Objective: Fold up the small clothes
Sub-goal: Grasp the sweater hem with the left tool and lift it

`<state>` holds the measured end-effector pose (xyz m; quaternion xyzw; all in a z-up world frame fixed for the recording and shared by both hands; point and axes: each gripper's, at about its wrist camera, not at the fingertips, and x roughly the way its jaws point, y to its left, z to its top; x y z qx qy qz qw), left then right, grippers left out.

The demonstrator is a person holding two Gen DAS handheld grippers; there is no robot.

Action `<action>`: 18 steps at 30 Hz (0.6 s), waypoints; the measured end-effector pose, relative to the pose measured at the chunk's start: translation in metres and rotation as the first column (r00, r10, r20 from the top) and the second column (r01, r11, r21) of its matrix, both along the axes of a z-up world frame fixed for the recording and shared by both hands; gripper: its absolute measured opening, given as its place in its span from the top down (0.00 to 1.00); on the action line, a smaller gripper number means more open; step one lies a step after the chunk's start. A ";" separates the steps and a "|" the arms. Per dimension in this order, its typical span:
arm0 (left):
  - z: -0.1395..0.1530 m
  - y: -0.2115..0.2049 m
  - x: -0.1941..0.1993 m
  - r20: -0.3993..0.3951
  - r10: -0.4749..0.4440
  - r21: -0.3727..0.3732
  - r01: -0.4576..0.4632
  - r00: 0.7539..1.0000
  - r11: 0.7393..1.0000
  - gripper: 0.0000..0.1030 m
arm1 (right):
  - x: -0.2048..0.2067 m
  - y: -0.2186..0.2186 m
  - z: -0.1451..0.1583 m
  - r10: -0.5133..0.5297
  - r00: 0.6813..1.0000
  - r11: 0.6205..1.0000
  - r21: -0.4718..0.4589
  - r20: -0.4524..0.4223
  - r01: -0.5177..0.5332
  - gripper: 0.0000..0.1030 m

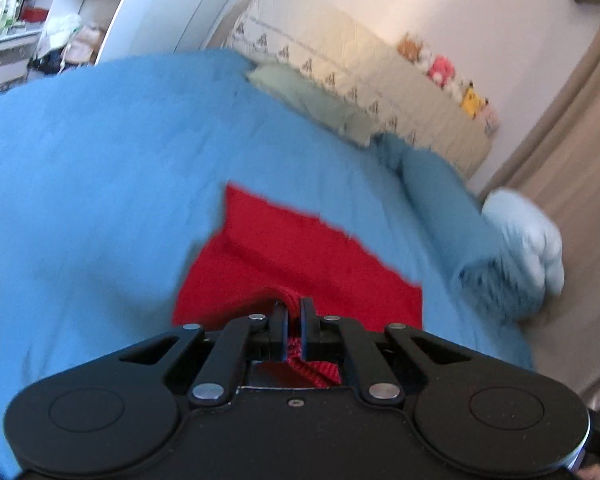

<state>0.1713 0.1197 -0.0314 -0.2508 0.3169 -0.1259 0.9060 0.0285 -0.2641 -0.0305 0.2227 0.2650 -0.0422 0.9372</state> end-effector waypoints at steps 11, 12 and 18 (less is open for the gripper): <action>0.003 -0.039 0.218 0.027 0.115 0.042 -0.116 0.993 0.992 0.95 | 0.223 -0.045 0.027 0.020 1.000 0.995 -0.095 0.021 -0.018 0.77; -0.009 -0.044 0.235 0.024 0.122 0.065 -0.123 0.992 0.990 0.95 | 0.244 -0.048 0.018 0.024 1.000 0.994 -0.108 0.009 -0.023 0.77; -0.082 -0.069 0.310 -0.043 0.139 0.165 -0.130 0.989 0.978 0.95 | 0.341 -0.067 -0.059 0.002 0.996 0.995 -0.100 -0.089 -0.011 0.77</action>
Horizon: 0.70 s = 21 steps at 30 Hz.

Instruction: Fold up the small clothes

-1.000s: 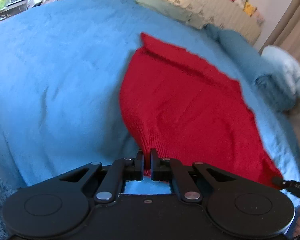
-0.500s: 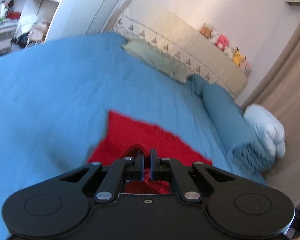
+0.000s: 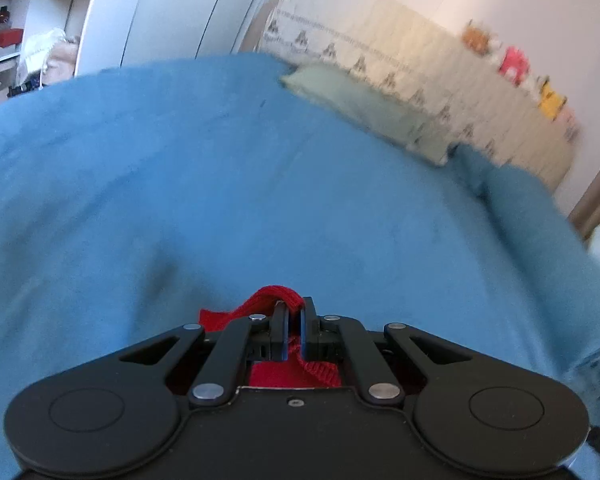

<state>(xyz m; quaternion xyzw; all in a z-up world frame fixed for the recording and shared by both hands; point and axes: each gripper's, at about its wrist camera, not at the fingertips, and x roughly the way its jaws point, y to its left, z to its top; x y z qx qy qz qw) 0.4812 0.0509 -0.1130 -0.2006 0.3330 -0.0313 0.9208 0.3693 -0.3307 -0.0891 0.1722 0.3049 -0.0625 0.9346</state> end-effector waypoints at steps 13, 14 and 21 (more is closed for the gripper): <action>-0.008 -0.007 0.018 0.033 0.028 0.079 -0.031 0.999 0.996 0.15 | 0.051 0.000 -0.038 0.008 1.000 0.994 -0.108 0.008 -0.007 0.30; -0.002 -0.012 0.012 0.067 0.027 0.123 -0.035 0.997 0.992 0.06 | 0.042 0.004 -0.033 0.002 0.999 0.989 -0.149 0.041 0.004 0.12; 0.003 -0.040 -0.063 0.064 -0.177 0.283 0.152 0.982 0.947 0.00 | -0.023 0.042 -0.020 0.169 0.978 0.950 -0.284 0.123 -0.129 0.00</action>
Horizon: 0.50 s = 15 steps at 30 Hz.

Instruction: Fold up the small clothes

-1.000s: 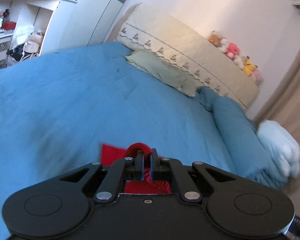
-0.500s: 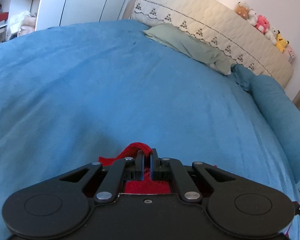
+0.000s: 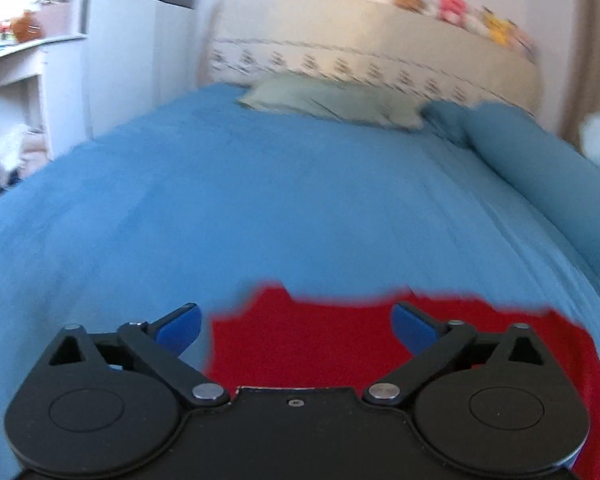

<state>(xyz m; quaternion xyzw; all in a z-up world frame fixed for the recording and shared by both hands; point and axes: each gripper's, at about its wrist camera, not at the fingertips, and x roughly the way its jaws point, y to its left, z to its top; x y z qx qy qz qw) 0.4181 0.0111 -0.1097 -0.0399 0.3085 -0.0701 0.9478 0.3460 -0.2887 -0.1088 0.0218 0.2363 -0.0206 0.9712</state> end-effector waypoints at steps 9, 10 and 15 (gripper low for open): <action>-0.068 -0.003 -0.040 -0.181 -0.010 0.076 0.024 0.983 0.997 0.00 | -0.034 0.024 -0.067 0.032 0.983 0.999 -0.004 -0.183 -0.033 0.00; -0.070 -0.003 -0.042 -0.184 -0.018 0.088 0.035 0.983 0.995 0.00 | -0.033 0.021 -0.073 0.018 0.979 1.000 -0.005 -0.205 -0.019 0.00; -0.073 -0.002 -0.046 -0.211 -0.044 0.144 0.076 0.976 0.987 0.00 | -0.040 -0.006 -0.083 -0.059 0.969 0.997 0.040 -0.238 0.070 0.00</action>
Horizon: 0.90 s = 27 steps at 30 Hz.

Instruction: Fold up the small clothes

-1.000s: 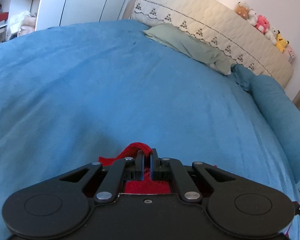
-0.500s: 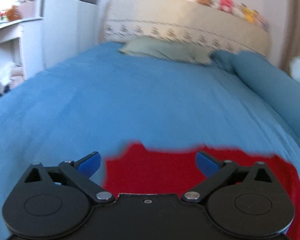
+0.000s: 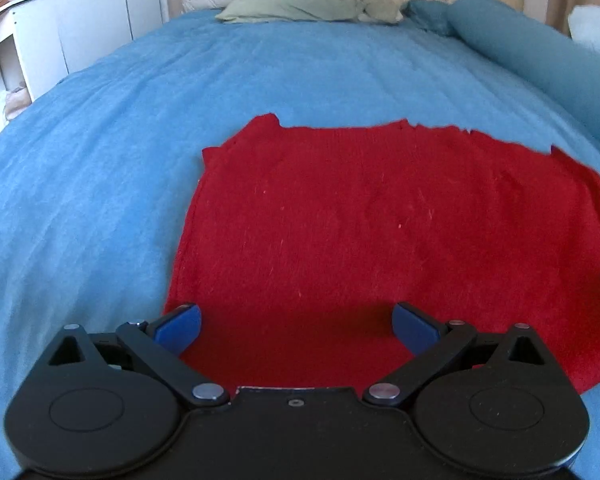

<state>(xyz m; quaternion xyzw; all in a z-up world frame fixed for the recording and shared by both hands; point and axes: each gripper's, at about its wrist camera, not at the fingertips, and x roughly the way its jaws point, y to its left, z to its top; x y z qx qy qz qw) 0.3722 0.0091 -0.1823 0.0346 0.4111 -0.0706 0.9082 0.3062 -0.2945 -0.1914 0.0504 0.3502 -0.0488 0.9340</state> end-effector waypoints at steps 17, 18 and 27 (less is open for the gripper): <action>0.075 -0.058 -0.076 0.090 -0.074 -0.030 0.077 0.993 0.997 0.00 | -0.088 0.022 0.095 0.054 0.998 0.998 0.033 0.025 -0.055 0.00; 0.074 -0.065 -0.078 0.083 -0.077 -0.036 0.080 0.994 0.996 0.00 | -0.093 0.025 0.092 0.041 0.999 0.998 0.044 0.015 -0.042 0.00; 0.065 -0.102 -0.077 0.062 -0.126 -0.103 0.131 0.990 0.986 0.00 | -0.122 0.014 0.031 -0.118 0.993 0.963 0.246 0.024 0.109 0.00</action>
